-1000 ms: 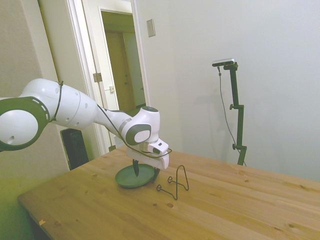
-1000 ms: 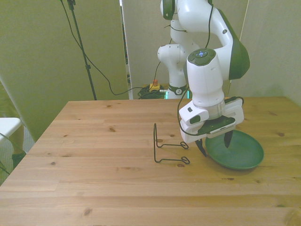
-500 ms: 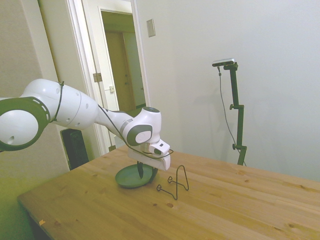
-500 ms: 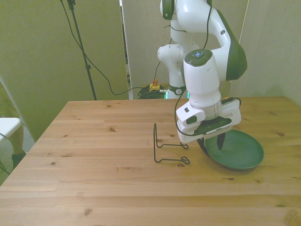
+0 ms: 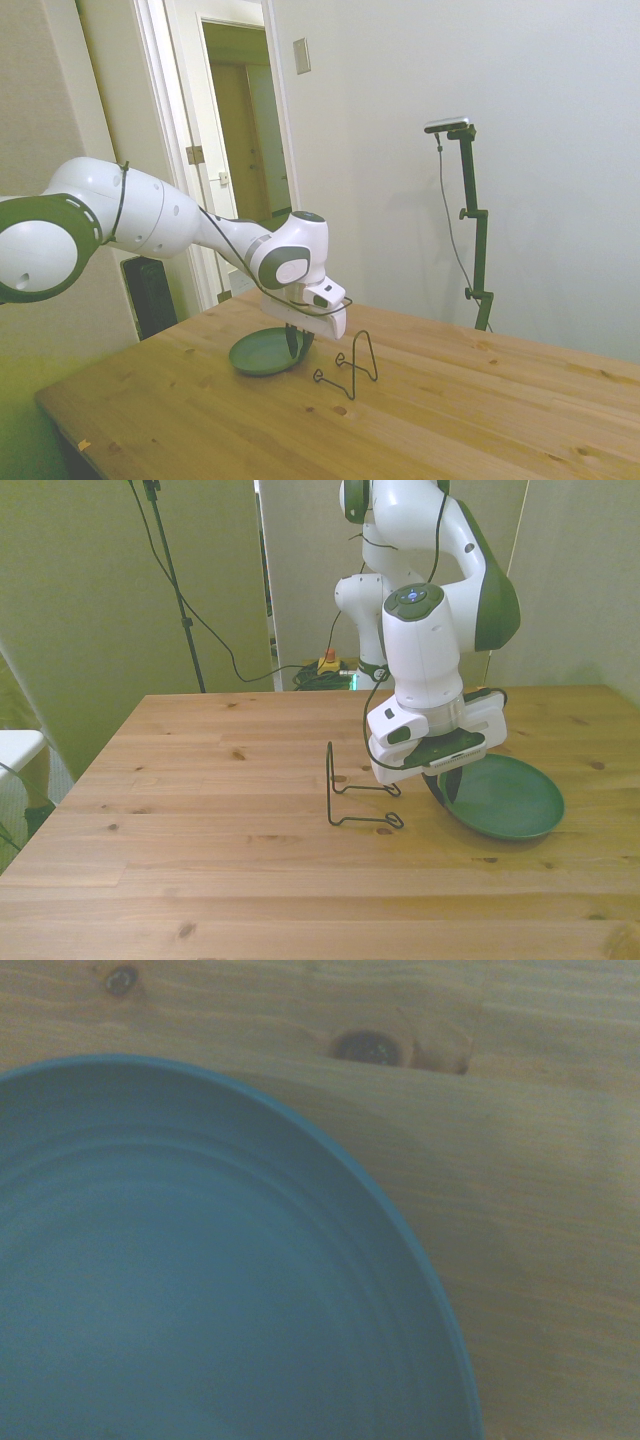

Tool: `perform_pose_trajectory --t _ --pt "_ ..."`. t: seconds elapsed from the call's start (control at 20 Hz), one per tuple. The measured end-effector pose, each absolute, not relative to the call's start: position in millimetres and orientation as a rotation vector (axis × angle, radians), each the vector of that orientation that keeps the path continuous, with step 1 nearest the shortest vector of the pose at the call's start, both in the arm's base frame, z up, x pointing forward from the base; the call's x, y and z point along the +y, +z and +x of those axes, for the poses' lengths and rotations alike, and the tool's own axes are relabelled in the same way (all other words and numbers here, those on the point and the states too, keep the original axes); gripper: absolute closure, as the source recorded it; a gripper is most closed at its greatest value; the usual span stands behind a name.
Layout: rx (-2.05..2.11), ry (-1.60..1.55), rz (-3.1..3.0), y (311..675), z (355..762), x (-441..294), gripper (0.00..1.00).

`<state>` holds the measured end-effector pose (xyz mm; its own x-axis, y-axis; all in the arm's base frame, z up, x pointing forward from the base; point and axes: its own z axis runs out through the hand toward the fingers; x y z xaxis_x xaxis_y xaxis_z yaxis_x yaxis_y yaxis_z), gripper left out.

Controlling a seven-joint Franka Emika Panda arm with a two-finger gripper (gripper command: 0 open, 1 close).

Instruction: Load the plate

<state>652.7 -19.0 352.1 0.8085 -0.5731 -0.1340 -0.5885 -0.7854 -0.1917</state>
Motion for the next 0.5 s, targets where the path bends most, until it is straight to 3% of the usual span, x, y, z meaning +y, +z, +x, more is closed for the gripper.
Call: perform_pose_trajectory --t 0.3,0.5 --pt "0.896 0.1 -2.772 355.7 656.1 -18.1 1.0" --pt "0.876 0.05 -2.787 382.2 640.4 -5.6 1.0"
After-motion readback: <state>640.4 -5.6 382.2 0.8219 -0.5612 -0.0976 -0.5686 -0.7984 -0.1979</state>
